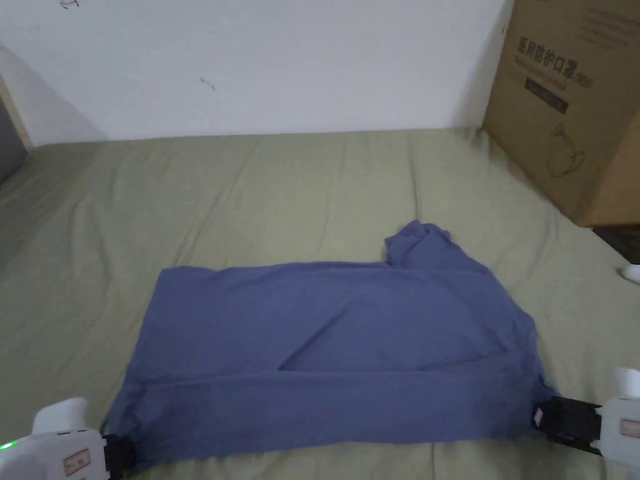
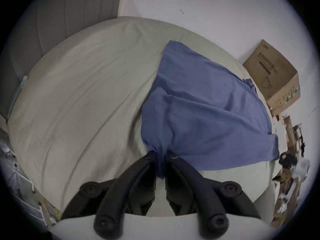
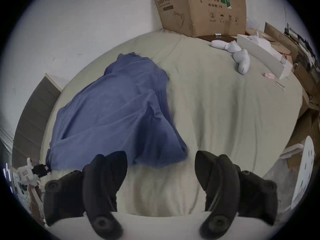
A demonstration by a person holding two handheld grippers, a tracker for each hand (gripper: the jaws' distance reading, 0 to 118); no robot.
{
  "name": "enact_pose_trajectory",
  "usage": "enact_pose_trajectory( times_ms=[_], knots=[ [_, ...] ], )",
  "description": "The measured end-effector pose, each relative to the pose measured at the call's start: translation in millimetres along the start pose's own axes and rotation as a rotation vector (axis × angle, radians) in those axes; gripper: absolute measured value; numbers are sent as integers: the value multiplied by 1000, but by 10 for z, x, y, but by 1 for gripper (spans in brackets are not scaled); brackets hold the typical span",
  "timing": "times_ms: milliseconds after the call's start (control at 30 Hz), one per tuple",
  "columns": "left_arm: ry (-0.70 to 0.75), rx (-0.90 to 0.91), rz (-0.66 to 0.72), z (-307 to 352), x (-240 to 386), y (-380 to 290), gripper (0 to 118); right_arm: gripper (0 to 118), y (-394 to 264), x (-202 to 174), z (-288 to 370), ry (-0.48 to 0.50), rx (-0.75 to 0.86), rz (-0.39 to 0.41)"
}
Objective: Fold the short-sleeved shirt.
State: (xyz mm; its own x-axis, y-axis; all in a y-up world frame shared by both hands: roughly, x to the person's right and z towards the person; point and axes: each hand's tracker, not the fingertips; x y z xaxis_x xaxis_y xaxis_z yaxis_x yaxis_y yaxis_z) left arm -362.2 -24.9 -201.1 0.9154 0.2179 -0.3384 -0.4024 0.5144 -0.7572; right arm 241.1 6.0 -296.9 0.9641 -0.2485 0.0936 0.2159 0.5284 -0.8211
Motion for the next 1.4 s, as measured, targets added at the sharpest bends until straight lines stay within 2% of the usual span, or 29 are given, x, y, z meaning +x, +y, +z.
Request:
enact_pose_trajectory(
  times_ms=[33, 67, 100, 167, 233, 300, 433, 467, 533, 567, 667, 733, 800, 833, 867, 900, 933, 967, 1033, 1100, 1133, 1167, 1200, 1233, 1300, 1400],
  knots=[
    [13, 7, -22, 4, 29, -10, 9, 59, -2, -31, -98, -10, -20, -1],
    [17, 4, -31, 1, 47, -7, 8, 22, 8, -32, -227, -17, -50, -11],
    [18, 2, -32, -5, 55, 1, 9, 7, 1, -36, -353, -35, -92, -7],
    [18, -2, -32, -6, 46, 3, 8, 6, -44, -87, -501, -43, -100, -50],
    [12, -5, -29, 23, 24, 38, 8, 6, 21, -156, -392, -57, -84, -5],
    [7, -10, -46, 75, 23, 64, 8, 6, 32, -170, -248, -64, -87, 79],
    [-9, 6, -117, 339, 32, 129, 8, 6, 116, -53, 161, 1, -79, 59],
    [-21, 7, -133, 419, 34, 120, 8, 6, 103, -41, 266, 0, -54, 61],
    [-25, 7, -135, 620, 75, 64, 7, 6, 67, -36, 409, -56, -48, 129],
    [-28, 1, -137, 670, 69, 0, 7, 6, 18, -8, 457, -67, -39, 137],
    [-15, -16, -141, 792, 47, -274, 7, 6, -179, 181, 481, -30, -87, 78],
    [4, -34, -164, 787, 44, -489, 7, 6, -378, 259, 374, -35, -118, 77],
    [10, -110, -159, 582, -84, -604, 8, 10, -541, 308, 212, -49, -158, 78],
    [-3, -114, -140, 535, -96, -648, 14, 27, -598, 307, 170, -48, -160, 73],
    [-12, -117, -110, 535, -93, -664, 32, 46, -604, 281, 211, -60, -152, 79],
    [-3, -119, -93, 522, -120, -629, 60, 66, -590, 271, 261, -67, -138, 88],
    [-7, -105, -81, 564, -133, -600, 93, 84, -550, 258, 312, -67, -130, 90],
    [-19, -73, -64, 606, -145, -559, 99, 85, -494, 250, 365, -72, -122, 92],
    [-13, -9, -53, 758, -97, -371, 98, 85, -331, 222, 486, -54, -75, 87],
    [-6, 45, -59, 837, -28, -188, 95, 85, -124, 108, 582, -47, -11, 128],
    [-24, 73, -67, 867, 22, -83, 82, 78, -7, 36, 611, -36, 11, 153],
    [-55, 102, -71, 902, 104, 17, 57, 61, 97, -33, 614, -20, 26, 170],
    [-65, 121, -73, 895, 153, 90, 23, 33, 178, -97, 601, -3, 45, 184],
    [-74, 131, -76, 851, 213, 162, 0, 4, 266, -162, 564, 4, 54, 187],
    [-56, 104, -114, 680, 341, 294, 0, 0, 307, -226, 421, 9, 63, 157],
    [-70, 55, -93, 370, 406, 441, 0, 0, 246, -258, 98, 39, 18, 117]
  ],
)
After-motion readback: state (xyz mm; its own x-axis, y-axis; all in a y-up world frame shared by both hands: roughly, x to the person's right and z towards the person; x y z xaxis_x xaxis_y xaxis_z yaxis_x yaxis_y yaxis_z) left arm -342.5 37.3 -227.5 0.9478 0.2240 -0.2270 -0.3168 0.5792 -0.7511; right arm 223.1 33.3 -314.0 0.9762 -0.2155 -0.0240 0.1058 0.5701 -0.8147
